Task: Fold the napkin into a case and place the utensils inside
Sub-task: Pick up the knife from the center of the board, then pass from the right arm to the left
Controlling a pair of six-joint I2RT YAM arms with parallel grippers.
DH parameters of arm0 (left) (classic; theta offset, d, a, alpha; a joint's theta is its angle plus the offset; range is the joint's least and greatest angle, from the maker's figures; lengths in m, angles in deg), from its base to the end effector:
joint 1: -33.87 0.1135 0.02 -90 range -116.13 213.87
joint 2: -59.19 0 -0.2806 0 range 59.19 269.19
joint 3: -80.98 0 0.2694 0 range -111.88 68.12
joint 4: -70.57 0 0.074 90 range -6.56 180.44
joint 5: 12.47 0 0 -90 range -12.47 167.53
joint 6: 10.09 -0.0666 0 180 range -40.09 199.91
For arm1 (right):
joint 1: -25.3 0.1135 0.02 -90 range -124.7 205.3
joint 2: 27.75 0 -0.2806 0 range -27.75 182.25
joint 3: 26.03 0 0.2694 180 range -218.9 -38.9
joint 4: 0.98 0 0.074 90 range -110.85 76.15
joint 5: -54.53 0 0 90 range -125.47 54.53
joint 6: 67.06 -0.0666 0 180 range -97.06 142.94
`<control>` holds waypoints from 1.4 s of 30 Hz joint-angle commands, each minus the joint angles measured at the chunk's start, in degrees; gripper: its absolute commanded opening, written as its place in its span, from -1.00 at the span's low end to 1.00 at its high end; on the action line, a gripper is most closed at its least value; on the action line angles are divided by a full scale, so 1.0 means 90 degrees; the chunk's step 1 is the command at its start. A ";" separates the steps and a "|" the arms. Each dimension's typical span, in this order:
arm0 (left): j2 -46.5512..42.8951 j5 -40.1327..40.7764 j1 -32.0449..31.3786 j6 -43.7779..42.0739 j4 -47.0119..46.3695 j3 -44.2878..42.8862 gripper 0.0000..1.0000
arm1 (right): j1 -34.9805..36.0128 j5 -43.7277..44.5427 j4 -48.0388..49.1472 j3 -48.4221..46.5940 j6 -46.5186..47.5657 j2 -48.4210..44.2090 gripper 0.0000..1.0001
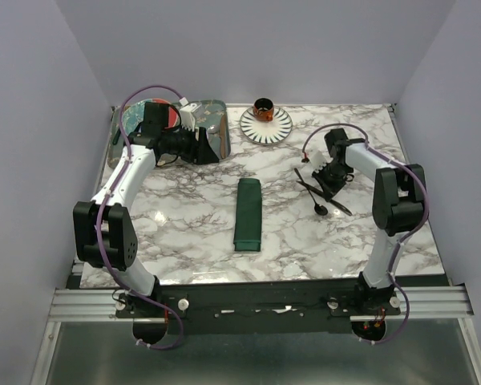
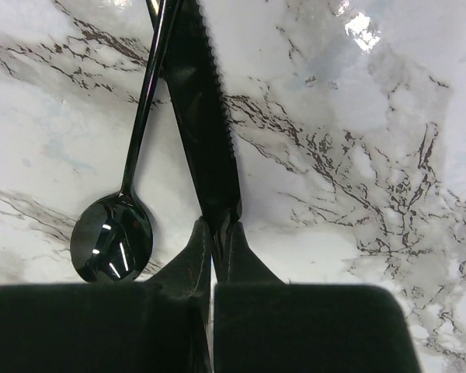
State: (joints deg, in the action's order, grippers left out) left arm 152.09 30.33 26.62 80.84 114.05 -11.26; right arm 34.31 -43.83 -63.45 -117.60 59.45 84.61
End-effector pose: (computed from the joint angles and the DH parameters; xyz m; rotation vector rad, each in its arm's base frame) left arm 0.3799 -0.0976 0.3076 0.5291 2.1817 -1.0286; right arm 0.3886 0.0714 0.1385 -1.1679 2.7504 0.1703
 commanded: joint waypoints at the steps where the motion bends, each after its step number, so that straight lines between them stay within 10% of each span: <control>1: 0.0000 -0.0078 0.0034 0.0014 0.0046 -0.0253 0.19 | 0.0043 0.0313 0.0365 0.0365 -0.0092 -0.0354 -0.99; 19: -0.0391 0.0323 0.0034 0.0081 -0.0344 0.0196 0.33 | -0.0113 0.0794 -0.0367 -0.0416 -0.1098 -0.1595 -0.99; 42: 0.0067 0.1866 -0.1792 0.5687 -0.5139 0.1398 0.34 | 0.1674 -0.0956 0.0834 -0.1266 -0.3578 -0.1878 -0.99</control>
State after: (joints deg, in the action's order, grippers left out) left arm 149.84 43.07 11.52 124.18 74.34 2.91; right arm 47.12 -49.52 -59.19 -127.10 32.02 70.75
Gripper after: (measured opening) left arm 0.668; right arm 0.025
